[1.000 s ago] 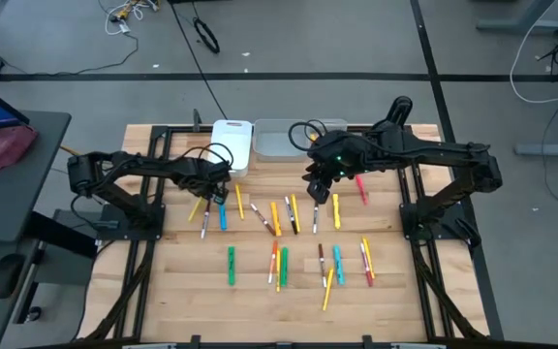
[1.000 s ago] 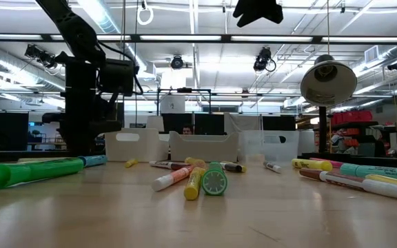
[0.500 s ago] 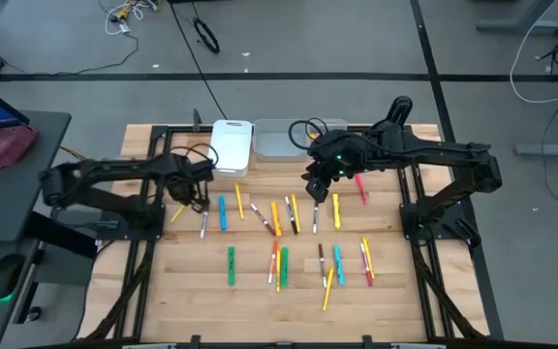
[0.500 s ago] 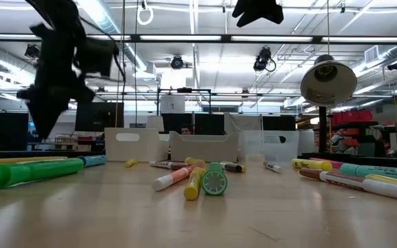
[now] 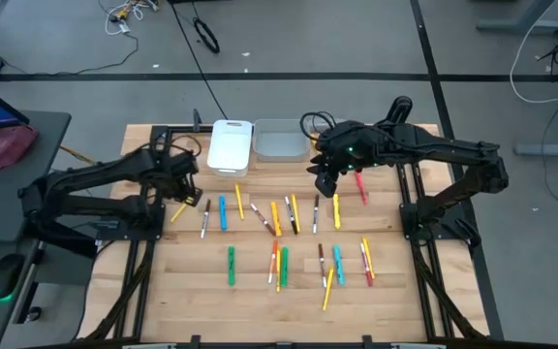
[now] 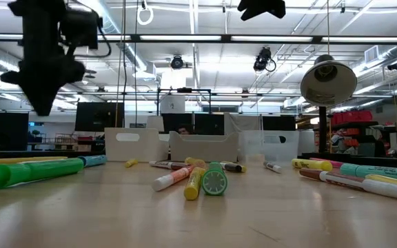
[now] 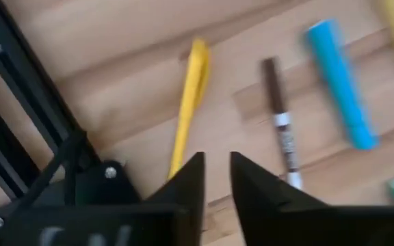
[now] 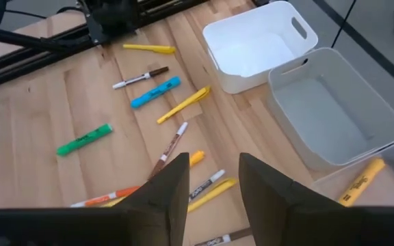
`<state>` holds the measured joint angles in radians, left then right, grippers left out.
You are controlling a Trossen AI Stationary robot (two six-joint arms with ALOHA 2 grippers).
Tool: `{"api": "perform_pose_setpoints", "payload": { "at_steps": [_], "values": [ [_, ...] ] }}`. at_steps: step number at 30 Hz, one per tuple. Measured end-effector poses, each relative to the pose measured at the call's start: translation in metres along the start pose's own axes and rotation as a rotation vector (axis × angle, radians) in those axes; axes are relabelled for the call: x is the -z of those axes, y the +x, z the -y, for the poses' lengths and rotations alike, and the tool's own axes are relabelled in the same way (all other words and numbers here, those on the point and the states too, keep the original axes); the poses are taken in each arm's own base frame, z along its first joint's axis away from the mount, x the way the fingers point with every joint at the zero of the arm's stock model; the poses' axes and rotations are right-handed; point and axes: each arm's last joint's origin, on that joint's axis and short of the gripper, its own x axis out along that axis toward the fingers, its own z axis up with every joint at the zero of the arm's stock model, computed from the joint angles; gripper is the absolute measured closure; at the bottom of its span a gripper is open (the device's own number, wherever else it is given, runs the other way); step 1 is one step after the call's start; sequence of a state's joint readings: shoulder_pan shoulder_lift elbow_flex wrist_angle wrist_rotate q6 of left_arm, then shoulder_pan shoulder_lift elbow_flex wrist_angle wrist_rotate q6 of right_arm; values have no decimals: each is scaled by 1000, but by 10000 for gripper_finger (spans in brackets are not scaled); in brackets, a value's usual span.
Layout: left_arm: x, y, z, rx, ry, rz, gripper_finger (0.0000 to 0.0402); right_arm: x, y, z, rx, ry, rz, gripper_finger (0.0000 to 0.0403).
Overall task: Pick & Place Markers
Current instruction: Put the yellow pen into the white bin
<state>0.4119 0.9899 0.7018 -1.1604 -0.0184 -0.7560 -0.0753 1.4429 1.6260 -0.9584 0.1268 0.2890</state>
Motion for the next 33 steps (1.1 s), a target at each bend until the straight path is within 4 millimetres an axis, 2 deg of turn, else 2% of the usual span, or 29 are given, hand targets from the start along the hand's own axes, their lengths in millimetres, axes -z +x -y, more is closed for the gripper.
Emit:
{"api": "perform_pose_setpoints", "payload": {
  "at_steps": [4,8,12,17,23,27,30,33],
  "values": [
    [7,33,-7,-16,-71,-70,251,0,0,0,4,-26,1,275],
    [11,56,-10,-10,-68,-56,224,0,0,1,35,-40,10,275],
    [14,72,-13,13,-66,-25,236,-2,0,2,39,-34,28,275],
    [22,85,-21,-22,-73,-34,290,-6,0,1,29,-26,63,275],
    [24,87,-19,-32,-61,-14,371,-7,0,0,24,3,78,275],
    [24,81,-14,-32,-30,-15,376,-7,-2,1,24,3,78,275],
    [24,65,-8,-45,8,-64,376,-6,-6,1,23,3,80,275],
    [16,37,6,21,24,-81,376,-5,-10,2,21,2,86,275]
  ]
}}
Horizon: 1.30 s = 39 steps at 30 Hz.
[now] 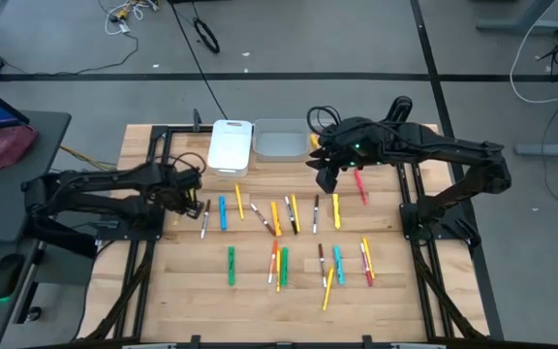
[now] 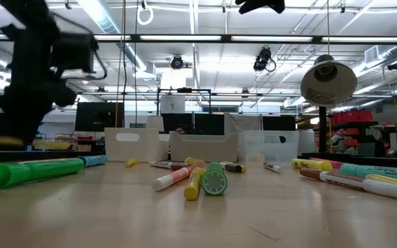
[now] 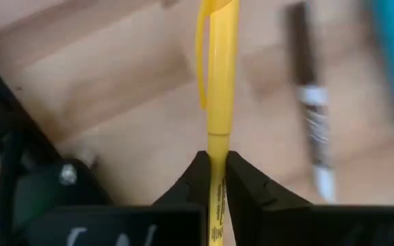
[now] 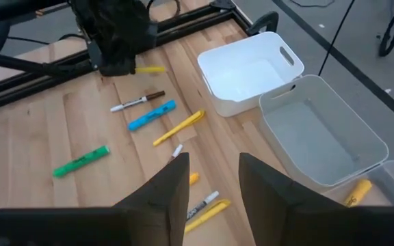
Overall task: Pick & Place Markers
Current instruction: Put the yellow pen into the white bin
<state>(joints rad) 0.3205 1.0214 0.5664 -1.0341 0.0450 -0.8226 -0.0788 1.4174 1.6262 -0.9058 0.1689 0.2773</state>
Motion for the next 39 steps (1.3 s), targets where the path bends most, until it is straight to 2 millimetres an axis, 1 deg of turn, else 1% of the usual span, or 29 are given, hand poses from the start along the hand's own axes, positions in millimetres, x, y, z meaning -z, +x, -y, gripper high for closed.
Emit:
{"api": "perform_pose_setpoints", "payload": {
  "at_steps": [2,5,8,10,12,14,17,20,22,25,28,32,35,39],
  "values": [
    [-4,-23,9,59,5,-15,376,0,-3,1,-1,-5,1,275],
    [-12,-63,24,187,-34,21,376,2,-6,2,1,-10,-3,275],
    [-26,-100,40,354,-97,156,376,3,-8,2,15,-29,-12,275],
    [-43,-115,49,462,-135,278,376,3,-8,3,26,-45,-12,275],
    [-64,-118,58,520,-159,379,376,3,-8,3,29,-61,-13,275],
    [-86,-112,63,512,-170,448,376,3,-8,3,30,-75,-14,275],
    [-117,-91,62,378,-199,465,376,5,-9,4,33,-83,-28,275],
    [-146,-69,54,256,-227,464,376,9,-13,3,33,-87,-54,275],
    [-164,-56,48,220,-246,459,376,11,-16,3,33,-78,-74,275],
    [-184,-37,37,174,-273,438,376,14,-20,0,25,-59,-81,275],
    [-197,-17,25,129,-296,382,371,15,-23,-4,13,-32,-78,275],
    [-207,6,15,98,-278,311,366,16,-24,-8,0,0,-75,275],
    [-213,16,12,86,-255,302,362,16,-24,-9,-2,27,-73,275],
    [-218,19,12,96,-237,327,350,16,-24,-9,8,76,-66,275]
  ]
}}
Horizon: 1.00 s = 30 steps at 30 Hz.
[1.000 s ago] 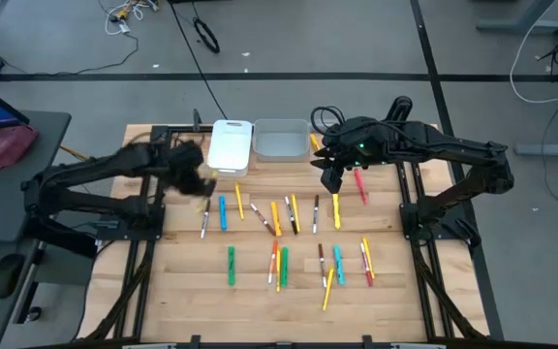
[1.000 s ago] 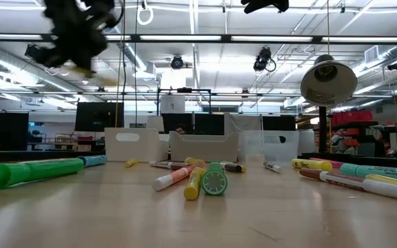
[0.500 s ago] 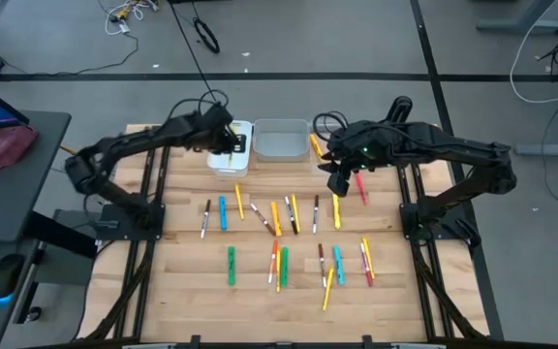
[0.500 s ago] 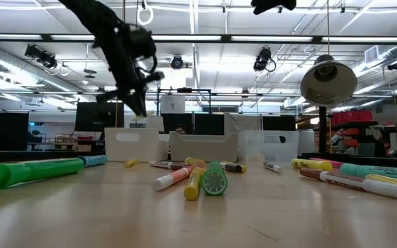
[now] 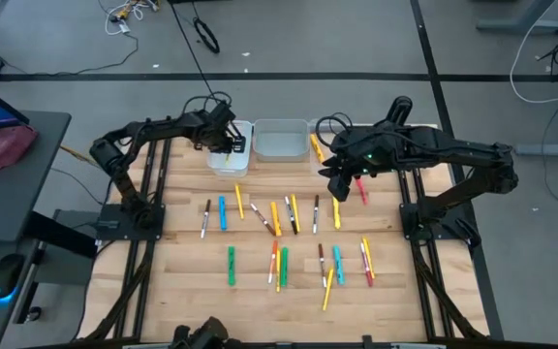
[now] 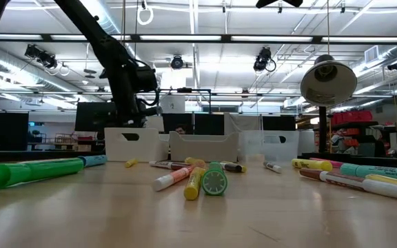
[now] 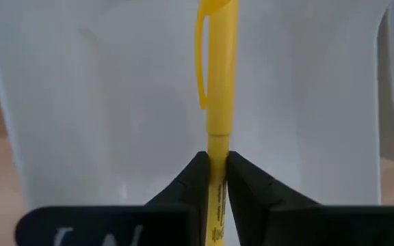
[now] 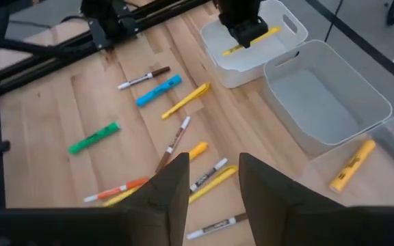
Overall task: Pick & Place Markers
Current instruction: Put the yellow pen into the white bin, then put the brown marker pen into the gray bin
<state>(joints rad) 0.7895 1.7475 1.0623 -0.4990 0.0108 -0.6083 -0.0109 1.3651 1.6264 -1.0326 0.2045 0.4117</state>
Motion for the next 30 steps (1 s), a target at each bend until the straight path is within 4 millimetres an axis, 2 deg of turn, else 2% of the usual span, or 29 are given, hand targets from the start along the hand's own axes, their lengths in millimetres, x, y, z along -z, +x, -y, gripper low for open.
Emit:
{"api": "perform_pose_setpoints", "payload": {
  "at_steps": [5,11,15,18,23,26,30],
  "values": [
    [-2,0,1,2,3,31,324,0,0,1,22,48,11,275],
    [-3,0,1,7,2,33,275,-1,0,1,20,59,15,275],
    [-5,-14,2,97,18,18,250,-1,0,0,19,80,17,275],
    [-5,-38,4,156,41,53,242,2,7,0,19,81,18,275],
    [4,-103,6,284,100,176,246,13,34,-1,21,74,11,275],
    [18,-146,4,348,137,257,252,26,58,-1,-6,80,7,275],
    [46,-190,-1,388,207,338,259,47,85,-1,-91,95,-20,275]
  ]
}}
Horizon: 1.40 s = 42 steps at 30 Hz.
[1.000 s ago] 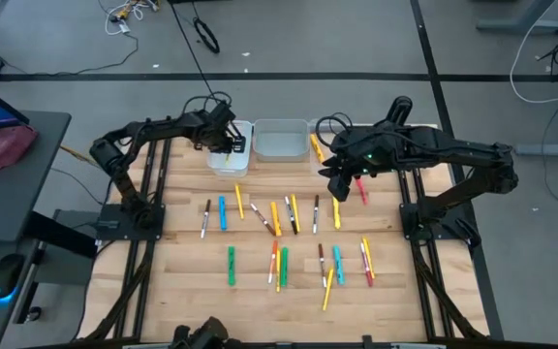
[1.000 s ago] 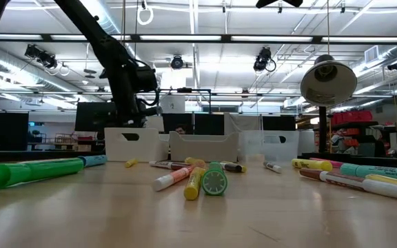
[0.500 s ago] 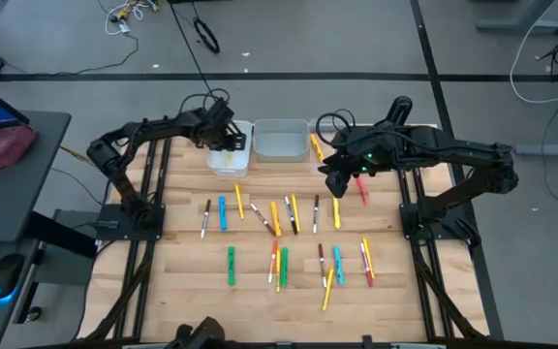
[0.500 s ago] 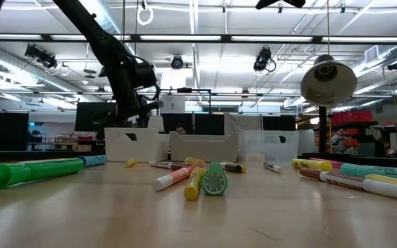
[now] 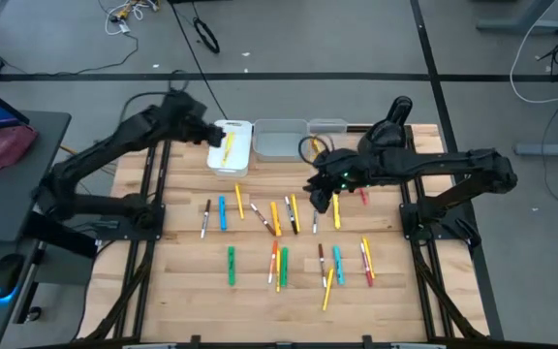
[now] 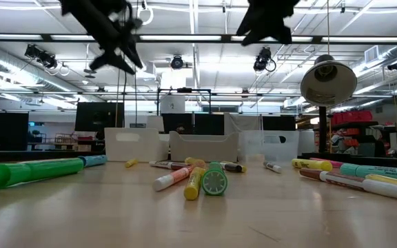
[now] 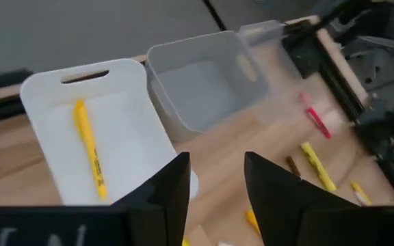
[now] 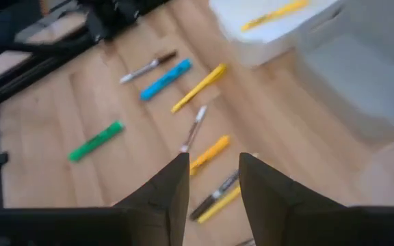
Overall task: Pick & Place Markers
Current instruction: Put the brown marker pen into the gray bin
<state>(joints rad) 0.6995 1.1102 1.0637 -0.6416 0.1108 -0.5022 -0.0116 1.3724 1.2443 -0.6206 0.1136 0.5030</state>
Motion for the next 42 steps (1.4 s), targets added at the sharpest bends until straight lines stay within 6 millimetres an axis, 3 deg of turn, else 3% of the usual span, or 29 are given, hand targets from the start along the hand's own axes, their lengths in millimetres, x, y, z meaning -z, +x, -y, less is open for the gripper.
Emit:
{"api": "perform_pose_setpoints", "payload": {
  "at_steps": [4,8,12,17,21,30,37,42],
  "values": [
    [20,-35,8,-37,18,7,263,16,21,4,-86,42,1,274],
    [46,-54,5,-76,-36,-14,264,24,34,7,-154,72,-51,259],
    [71,-56,-4,-60,-51,-18,264,32,54,10,-124,177,-154,226],
    [90,-50,-16,-48,-40,-16,264,54,80,24,69,415,-355,189],
    [94,-45,-18,-52,-2,-17,264,67,103,36,250,518,-393,180],
    [86,-45,-11,39,188,48,264,95,152,48,441,671,-443,204],
    [87,-45,-9,116,223,11,264,105,159,42,511,662,-416,241],
    [87,-45,-8,132,259,5,264,111,158,44,550,642,-415,298]
  ]
}}
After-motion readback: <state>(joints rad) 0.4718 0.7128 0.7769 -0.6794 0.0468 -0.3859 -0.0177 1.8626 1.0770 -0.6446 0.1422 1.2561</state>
